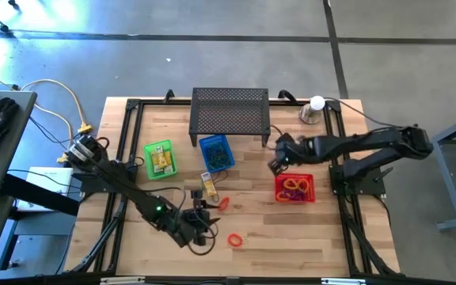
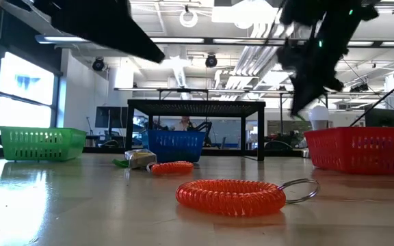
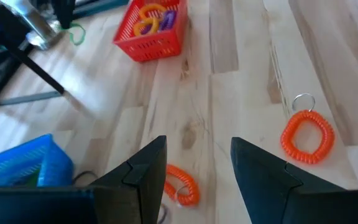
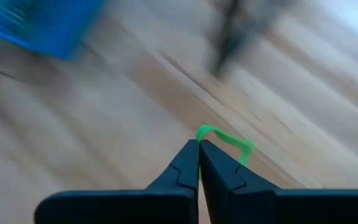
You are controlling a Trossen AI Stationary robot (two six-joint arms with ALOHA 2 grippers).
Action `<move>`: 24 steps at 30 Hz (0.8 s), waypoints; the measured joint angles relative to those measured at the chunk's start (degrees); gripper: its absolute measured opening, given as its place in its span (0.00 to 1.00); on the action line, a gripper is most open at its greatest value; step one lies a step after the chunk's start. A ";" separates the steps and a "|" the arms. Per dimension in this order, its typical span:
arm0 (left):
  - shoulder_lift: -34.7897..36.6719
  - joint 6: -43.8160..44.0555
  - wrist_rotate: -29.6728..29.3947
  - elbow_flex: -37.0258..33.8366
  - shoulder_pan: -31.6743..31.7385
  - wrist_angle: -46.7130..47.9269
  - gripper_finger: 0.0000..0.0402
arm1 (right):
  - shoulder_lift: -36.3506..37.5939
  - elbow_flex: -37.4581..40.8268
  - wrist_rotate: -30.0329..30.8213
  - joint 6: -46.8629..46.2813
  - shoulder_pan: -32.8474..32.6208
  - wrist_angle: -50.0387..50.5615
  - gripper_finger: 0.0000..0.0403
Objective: Pick & Place Office Desk Supplies
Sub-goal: Put the green rubber band into the blue basket
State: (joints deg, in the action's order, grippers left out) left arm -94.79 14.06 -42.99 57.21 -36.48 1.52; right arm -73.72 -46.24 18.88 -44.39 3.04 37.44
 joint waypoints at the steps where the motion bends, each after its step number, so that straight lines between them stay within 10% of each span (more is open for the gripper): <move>1: 0.72 0.02 -0.89 0.00 -0.55 0.92 0.43 | 0.31 -0.08 1.80 -0.15 -2.23 -3.29 0.01; 10: 7.92 3.58 -5.44 0.00 -6.62 7.79 0.43 | -4.50 0.00 2.30 23.58 -15.85 -38.74 0.01; 24: 11.51 10.28 -5.15 0.09 -12.10 13.59 0.43 | -22.73 -0.64 -11.31 34.54 -3.52 -70.70 0.01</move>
State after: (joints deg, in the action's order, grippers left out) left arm -83.29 24.34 -48.14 57.30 -48.58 15.11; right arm -96.46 -46.88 7.56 -9.84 -0.48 -33.26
